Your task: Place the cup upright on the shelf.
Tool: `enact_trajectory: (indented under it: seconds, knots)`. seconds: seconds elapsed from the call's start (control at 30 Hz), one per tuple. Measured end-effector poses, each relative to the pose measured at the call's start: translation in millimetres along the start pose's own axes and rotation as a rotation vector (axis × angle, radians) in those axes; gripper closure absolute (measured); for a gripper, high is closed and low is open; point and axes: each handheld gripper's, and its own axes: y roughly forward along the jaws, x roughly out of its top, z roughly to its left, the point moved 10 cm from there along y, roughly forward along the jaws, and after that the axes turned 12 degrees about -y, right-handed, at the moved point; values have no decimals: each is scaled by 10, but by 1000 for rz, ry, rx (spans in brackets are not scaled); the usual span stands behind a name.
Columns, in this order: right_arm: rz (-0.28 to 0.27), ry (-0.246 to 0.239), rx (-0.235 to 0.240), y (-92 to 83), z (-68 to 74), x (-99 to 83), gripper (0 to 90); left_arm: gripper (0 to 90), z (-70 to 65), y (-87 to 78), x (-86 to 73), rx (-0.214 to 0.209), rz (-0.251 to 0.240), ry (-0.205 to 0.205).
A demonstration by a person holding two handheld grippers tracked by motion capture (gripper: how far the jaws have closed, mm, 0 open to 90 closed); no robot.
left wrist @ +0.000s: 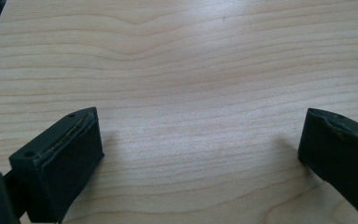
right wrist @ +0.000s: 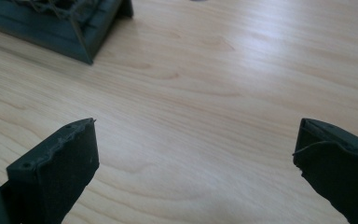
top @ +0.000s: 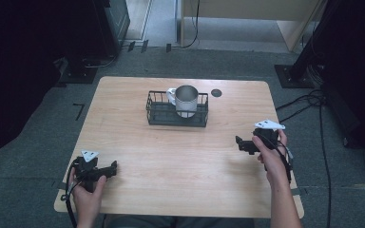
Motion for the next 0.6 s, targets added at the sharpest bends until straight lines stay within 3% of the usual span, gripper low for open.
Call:
enact_trajectory:
  seconds: [0.6]
  knots:
    - [83, 127, -121, -193, -279, -900, 0, 0, -38, 3, -5, -9, 4, 13]
